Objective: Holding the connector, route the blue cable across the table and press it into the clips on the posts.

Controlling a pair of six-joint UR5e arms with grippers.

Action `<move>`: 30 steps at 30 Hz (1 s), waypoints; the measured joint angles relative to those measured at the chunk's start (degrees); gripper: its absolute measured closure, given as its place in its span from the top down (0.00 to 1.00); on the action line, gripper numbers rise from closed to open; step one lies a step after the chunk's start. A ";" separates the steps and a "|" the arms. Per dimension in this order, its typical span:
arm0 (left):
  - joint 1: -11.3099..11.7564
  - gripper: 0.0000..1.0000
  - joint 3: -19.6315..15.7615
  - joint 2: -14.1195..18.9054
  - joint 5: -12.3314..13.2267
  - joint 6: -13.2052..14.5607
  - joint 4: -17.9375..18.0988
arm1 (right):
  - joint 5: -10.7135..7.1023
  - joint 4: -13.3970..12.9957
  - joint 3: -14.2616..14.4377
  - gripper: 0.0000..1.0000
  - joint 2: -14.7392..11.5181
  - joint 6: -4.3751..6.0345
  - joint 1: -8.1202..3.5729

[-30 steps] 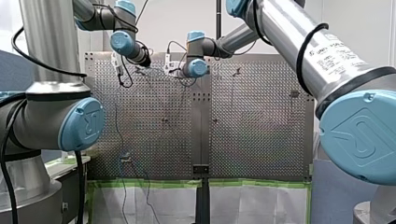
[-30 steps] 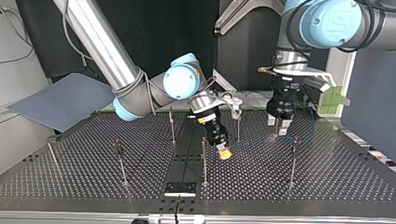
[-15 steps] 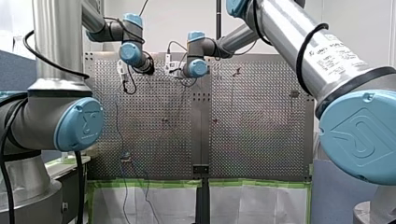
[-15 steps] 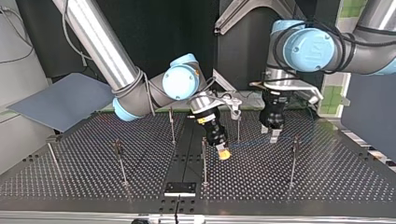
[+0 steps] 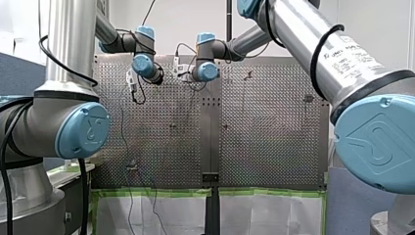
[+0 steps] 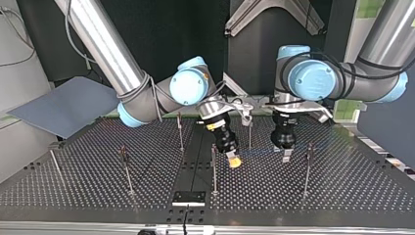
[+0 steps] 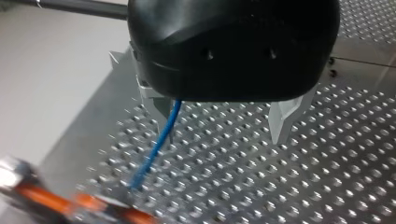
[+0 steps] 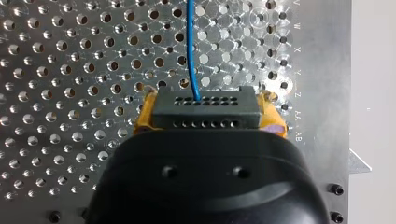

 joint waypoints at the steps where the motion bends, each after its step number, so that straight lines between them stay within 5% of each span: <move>1: 0.06 1.00 0.01 -0.45 -0.01 0.01 0.09 | -0.01 0.02 0.00 0.00 -0.01 0.00 0.00; 4: 0.21 0.96 0.01 -1.92 -0.16 0.08 0.28 | -0.02 0.09 0.00 0.00 0.00 0.00 -0.01; 6: 0.27 0.64 0.03 -2.56 -0.35 0.22 0.63 | -0.02 0.17 0.00 0.00 0.00 0.00 0.01; 7: 0.29 0.64 0.03 -2.72 -0.48 0.29 0.80 | -0.02 0.21 0.00 0.00 0.00 0.00 0.01; 9: 0.31 0.27 0.03 -2.87 -1.00 0.41 1.09 | -0.03 0.33 0.00 0.00 0.00 0.00 0.04; 10: 0.30 0.27 0.02 -2.86 -1.35 0.46 1.17 | -0.03 0.37 0.00 0.00 0.00 0.00 0.05; 11: 0.29 0.07 0.01 -2.82 -1.76 0.49 1.23 | -0.02 0.42 0.01 0.00 0.00 0.00 0.06; 12: 0.28 0.00 -0.01 -2.78 -2.35 0.52 1.28 | -0.03 0.48 0.01 0.00 0.01 0.00 0.10; 30: -0.76 0.00 -3.08 -1.96 -8.05 0.55 -1.30 | 2.03 2.82 1.33 0.00 0.21 0.09 0.83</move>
